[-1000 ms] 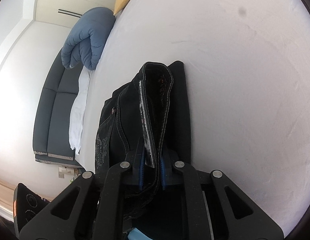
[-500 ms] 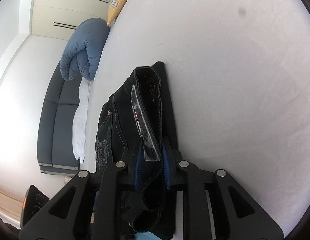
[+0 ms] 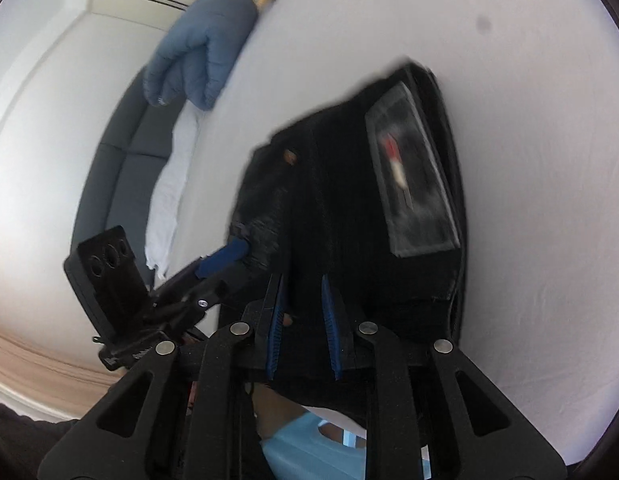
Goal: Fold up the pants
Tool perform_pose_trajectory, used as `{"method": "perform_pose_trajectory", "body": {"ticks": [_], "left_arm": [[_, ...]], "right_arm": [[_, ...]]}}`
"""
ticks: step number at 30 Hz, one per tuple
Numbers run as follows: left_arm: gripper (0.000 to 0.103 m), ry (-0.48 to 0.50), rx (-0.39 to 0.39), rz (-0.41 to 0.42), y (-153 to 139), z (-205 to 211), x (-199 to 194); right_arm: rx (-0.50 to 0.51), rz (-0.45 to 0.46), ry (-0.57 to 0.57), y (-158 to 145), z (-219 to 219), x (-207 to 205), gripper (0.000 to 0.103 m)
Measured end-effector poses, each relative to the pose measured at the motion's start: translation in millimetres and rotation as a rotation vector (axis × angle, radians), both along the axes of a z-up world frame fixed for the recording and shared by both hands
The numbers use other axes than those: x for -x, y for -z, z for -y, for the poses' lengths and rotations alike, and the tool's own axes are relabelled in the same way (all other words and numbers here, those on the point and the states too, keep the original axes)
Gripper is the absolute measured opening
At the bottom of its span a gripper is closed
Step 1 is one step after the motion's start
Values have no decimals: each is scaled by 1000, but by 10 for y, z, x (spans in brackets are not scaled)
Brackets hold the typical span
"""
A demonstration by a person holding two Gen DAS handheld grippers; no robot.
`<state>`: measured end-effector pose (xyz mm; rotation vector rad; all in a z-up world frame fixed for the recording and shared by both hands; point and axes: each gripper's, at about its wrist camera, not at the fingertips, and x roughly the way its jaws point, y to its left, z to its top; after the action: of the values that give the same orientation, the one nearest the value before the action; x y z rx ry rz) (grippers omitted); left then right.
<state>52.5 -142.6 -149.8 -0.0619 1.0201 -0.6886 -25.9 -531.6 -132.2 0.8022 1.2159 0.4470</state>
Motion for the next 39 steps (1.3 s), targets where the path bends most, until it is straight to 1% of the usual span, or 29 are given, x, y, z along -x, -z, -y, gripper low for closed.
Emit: {"method": "perform_pose_trajectory", "body": {"ticks": [1,3,6,7,8,10,11,13,14,15,16,18,19,20,21,24,25,26,28,30,31,32,34,35,36,37,38,39], "left_arm": [[54,-1,0,18,74,-44,70],[54,-5,-1,56,72,-91,197],[54,25,-17,68,-11,-115,313],[54,27,-12,72,-67,-149,272],[54,16,-6,81,-134,-187,207],[54,-30,22,108,-353,-220,-190],[54,-46,30,105,-385,-235,-371],[54,-52,22,81,-331,-220,-697],[54,-48,-9,67,-237,-164,-838],[52,-31,-38,50,-154,-122,-895],[52,-6,-80,54,-74,-47,-888],[52,23,-138,121,-59,9,-723],[52,40,-152,137,-70,18,-581],[52,44,-146,150,-86,-3,-457],[52,50,-143,157,-85,-11,-315],[53,100,-201,227,-23,66,215],[52,94,-213,257,-12,82,380],[52,90,-204,266,-1,59,526],[52,61,-206,301,-5,2,688],[52,37,-200,291,-37,-69,754],[54,29,-197,285,-77,-102,783],[57,32,-197,280,-105,-128,804],[71,31,-195,273,-218,-203,821],[86,10,-179,276,-299,-286,813],[100,-13,-159,287,-353,-381,799],[103,-49,-130,290,-418,-488,713],[103,-71,-117,275,-452,-528,593],[102,-94,-112,249,-448,-560,438]], "right_arm": [[-33,22,18,65,41,76,12],[-84,28,62,93,158,175,9],[-76,39,83,65,252,272,9],[-84,38,86,67,262,285,9],[-87,36,89,70,268,303,9],[-81,38,90,66,264,280,9],[-73,37,92,66,241,268,9],[-72,33,100,82,275,262,9],[-70,31,104,87,262,250,9],[-67,31,104,85,260,253,9],[-67,29,107,86,261,255,9],[-69,28,113,83,279,310,8],[-61,27,115,84,285,325,6],[-55,27,118,94,300,342,2],[-54,27,121,88,326,374,0],[-70,24,134,135,319,387,0],[-67,27,135,134,306,395,0],[-61,34,135,127,289,405,0],[-55,48,133,106,257,434,0],[-29,61,132,26,219,492,0],[-11,77,127,-58,206,507,1],[15,105,125,-175,190,554,4],[55,162,131,-391,194,619,13],[55,191,140,-495,226,645,29],[47,208,158,-568,272,649,64],[40,229,198,-636,332,649,88],[47,255,237,-690,389,629,101],[61,264,245,-715,425,564,101]]}}
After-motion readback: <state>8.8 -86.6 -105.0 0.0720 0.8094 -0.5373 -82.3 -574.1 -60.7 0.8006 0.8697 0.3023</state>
